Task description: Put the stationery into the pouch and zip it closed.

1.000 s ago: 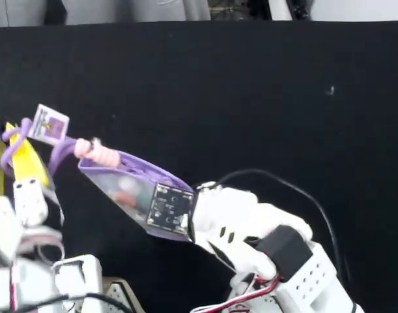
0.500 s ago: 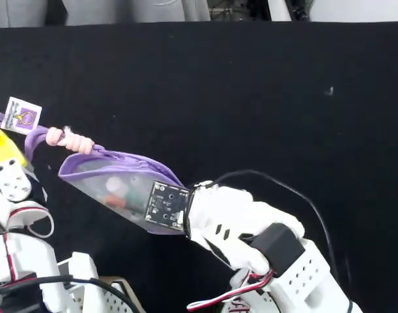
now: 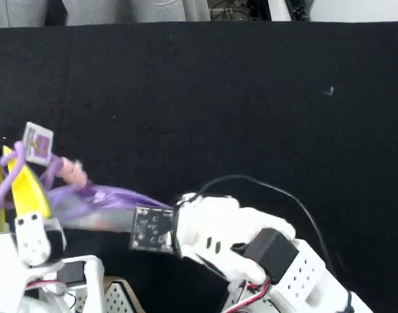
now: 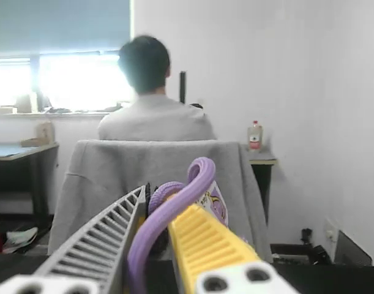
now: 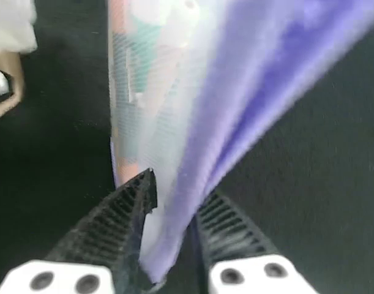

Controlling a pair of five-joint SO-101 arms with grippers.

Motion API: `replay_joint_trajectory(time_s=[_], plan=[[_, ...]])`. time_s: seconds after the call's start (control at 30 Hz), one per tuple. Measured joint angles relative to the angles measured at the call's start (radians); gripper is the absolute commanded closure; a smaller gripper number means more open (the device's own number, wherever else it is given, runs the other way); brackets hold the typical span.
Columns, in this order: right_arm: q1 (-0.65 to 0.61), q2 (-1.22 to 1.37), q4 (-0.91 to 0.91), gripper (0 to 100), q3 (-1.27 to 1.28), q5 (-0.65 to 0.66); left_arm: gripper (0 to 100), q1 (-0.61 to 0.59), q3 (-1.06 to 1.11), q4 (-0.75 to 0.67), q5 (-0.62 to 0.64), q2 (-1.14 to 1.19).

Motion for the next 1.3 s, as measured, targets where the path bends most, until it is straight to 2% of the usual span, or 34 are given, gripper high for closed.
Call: replay_joint_trajectory(time_s=[0.2, 0.43, 0.57, 0.7, 1.03, 1.2, 1.3], plan=[[-0.009, 0.000, 0.002, 82.6, -0.061, -0.040, 97, 0.055, 0.000, 0.009, -0.011, 0.028], [-0.011, 0.000, -0.018, 82.5, -0.100, -0.043, 97, 0.052, 0.000, 0.009, 0.061, 0.048], [-0.092, 0.000, -0.029, 82.5, -0.100, -0.049, 97, 0.058, 0.000, 0.003, 0.095, 0.051], [-0.138, 0.040, -0.048, 82.4, -0.106, -0.068, 97, 0.126, 0.014, -0.064, 0.097, 0.051], [-0.144, 0.103, -0.084, 81.9, -0.227, -0.269, 97, 0.166, 0.023, -0.089, 0.097, 0.054], [-0.155, 0.112, -0.180, 72.8, -0.226, -0.390, 97, 0.172, 0.023, -0.089, 0.097, 0.054], [-0.184, 0.112, -0.270, 72.0, -0.181, -0.431, 97, 0.172, 0.023, -0.089, 0.129, 0.054]])
